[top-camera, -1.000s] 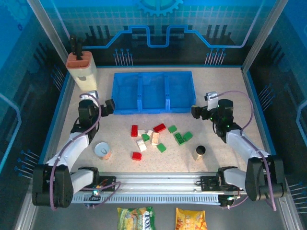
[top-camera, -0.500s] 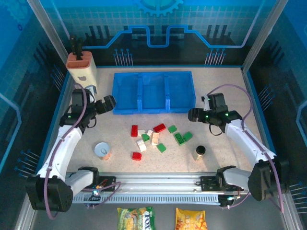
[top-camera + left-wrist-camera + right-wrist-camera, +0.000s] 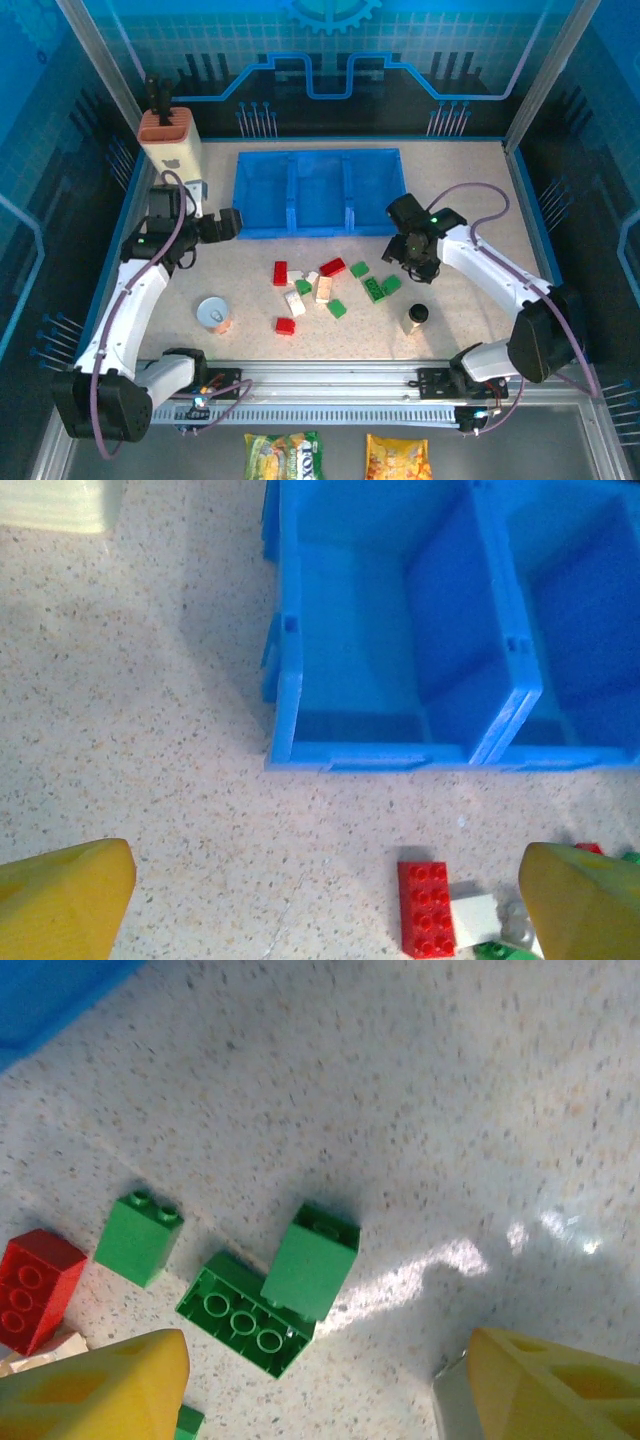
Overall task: Sort the legos into containers by color
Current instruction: Pick up the lego from the bottom-center of the table.
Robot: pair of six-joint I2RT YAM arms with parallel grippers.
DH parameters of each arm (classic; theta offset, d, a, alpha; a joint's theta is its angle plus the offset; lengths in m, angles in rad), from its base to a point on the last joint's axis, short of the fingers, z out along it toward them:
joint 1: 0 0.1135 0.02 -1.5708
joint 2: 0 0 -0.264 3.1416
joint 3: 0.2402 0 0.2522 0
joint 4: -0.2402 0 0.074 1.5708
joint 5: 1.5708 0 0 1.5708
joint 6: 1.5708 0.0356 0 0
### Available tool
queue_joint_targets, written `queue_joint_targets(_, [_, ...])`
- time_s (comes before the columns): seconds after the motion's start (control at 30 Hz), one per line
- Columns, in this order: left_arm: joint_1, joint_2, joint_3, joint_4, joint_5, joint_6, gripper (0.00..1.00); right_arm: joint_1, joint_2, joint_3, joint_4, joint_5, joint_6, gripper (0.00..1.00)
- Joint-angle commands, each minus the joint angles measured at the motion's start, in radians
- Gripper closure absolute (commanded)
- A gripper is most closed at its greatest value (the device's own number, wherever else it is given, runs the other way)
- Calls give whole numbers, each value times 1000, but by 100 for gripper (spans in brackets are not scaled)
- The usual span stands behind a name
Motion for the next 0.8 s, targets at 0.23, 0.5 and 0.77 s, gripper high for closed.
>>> queue_joint_targets(0.23, [-4, 3, -22, 29, 3, 38, 1, 51, 71, -24, 53, -30, 302, 32])
queue_joint_targets(0.5, [-5, 3, -24, 29, 19, 33, 1, 56, 155, -50, 134, -82, 324, 35])
queue_joint_targets(0.77, [-5, -3, -31, 30, 30, 37, 1, 57, 214, -97, 184, -114, 348, 36])
